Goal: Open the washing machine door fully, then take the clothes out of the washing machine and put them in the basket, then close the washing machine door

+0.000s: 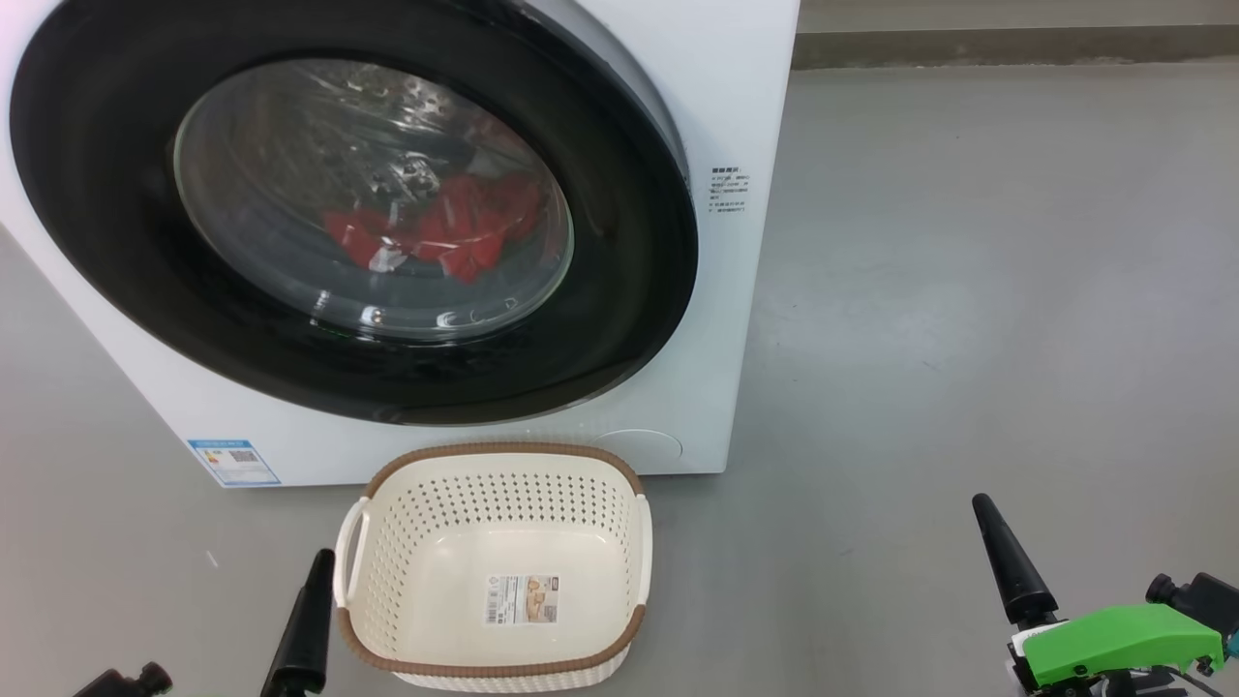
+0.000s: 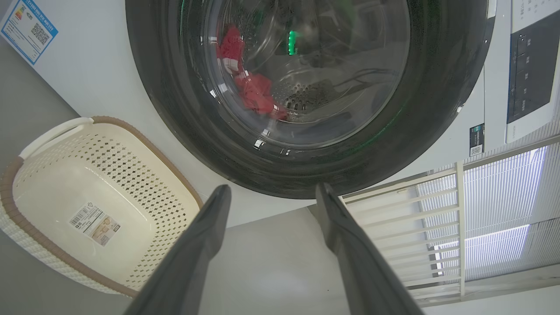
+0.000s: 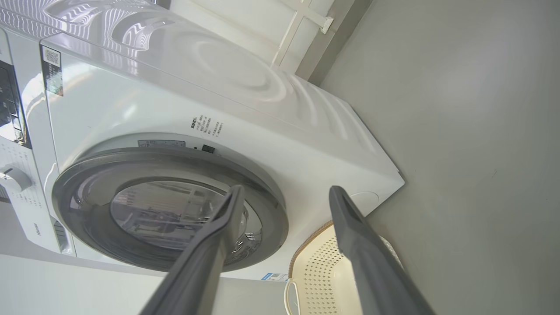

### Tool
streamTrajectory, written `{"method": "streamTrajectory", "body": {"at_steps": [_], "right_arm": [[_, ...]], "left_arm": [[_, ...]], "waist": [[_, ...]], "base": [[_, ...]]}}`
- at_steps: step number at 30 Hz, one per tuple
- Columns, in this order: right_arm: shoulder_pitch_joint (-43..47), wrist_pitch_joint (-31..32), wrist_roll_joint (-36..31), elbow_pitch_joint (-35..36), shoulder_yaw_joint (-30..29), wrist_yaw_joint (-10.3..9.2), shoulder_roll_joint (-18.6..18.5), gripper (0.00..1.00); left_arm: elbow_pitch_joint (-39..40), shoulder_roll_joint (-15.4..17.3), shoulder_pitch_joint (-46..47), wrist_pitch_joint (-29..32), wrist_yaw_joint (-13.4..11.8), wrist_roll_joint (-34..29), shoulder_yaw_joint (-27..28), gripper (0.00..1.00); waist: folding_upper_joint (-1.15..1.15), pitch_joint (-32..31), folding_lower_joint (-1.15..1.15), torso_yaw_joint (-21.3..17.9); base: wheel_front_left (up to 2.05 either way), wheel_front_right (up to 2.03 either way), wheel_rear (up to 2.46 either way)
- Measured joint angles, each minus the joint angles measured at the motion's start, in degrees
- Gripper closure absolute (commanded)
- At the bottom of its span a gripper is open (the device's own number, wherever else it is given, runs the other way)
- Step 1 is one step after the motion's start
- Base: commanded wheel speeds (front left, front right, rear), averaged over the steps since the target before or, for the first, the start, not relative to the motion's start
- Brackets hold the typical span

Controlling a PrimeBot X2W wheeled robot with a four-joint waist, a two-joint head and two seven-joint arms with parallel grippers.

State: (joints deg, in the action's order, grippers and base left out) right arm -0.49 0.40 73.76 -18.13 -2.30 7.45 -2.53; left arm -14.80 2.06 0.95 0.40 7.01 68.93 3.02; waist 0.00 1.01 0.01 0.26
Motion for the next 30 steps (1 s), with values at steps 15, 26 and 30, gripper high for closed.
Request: {"method": "streamTrajectory", "body": {"at_steps": [15,26,30], "right_arm": [[0.0,-2.5,-10.3,1.0,1.4,0.00,-0.6,0.00],[0.0,-4.3,-18.1,1.7,3.1,0.00,-1.5,0.00],[0.0,-5.0,-20.8,1.8,3.5,0.00,-2.0,0.00]], "left_arm": [[1.6,0.3,-0.1,-2.5,0.0,-12.6,-0.9,0.00],[3.0,0.7,-1.0,-4.1,0.0,-21.9,-1.6,0.00],[3.4,0.7,-1.0,-4.8,0.0,-24.7,-1.9,0.00]], "waist": [[0.00,0.4,0.00,-0.1],[0.00,0.7,0.00,0.0],[0.00,0.7,0.00,0.0]], "base": [[0.00,0.00,0.00],[0.00,0.00,0.00],[0.00,0.00,0.00]]}}
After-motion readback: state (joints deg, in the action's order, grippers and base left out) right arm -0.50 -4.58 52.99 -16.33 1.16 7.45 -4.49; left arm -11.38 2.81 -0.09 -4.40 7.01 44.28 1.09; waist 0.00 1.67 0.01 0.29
